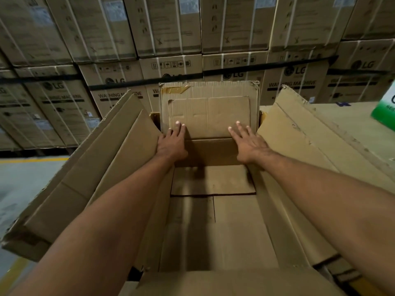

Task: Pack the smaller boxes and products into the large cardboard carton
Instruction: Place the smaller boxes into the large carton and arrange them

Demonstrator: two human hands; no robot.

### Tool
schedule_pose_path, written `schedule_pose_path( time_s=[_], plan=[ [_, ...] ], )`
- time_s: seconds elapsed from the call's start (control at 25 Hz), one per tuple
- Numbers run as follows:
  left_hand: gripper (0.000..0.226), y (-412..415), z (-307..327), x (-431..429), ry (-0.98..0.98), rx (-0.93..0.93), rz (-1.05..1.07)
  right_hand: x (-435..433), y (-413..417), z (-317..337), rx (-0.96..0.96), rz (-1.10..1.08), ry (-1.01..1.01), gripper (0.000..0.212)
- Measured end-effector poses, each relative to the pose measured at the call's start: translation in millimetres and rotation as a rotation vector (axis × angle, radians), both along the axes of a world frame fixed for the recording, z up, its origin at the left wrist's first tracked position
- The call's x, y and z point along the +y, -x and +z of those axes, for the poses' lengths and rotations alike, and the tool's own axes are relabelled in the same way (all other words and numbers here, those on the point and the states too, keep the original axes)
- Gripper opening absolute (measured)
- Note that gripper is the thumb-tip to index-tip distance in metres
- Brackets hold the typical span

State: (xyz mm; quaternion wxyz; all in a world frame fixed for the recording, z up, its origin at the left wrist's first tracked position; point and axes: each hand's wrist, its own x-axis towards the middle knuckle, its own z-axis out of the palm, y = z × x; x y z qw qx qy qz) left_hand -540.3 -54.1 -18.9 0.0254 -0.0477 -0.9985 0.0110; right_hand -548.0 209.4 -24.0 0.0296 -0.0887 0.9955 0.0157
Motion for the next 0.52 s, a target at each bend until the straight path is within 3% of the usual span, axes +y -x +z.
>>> schedule_pose_path(
  time_s=[0.32, 0.52],
  plan=[
    [0.1, -11, 7, 0, 0.046, -0.038, -0.024, -2, -13, 8, 0.026, -0.028, 0.04, 0.096],
    [0.095, -49, 14, 13, 0.016, -0.123, -0.046, -3, -69, 32, 0.181, 0.037, -0.106, 0.04]
  ],
)
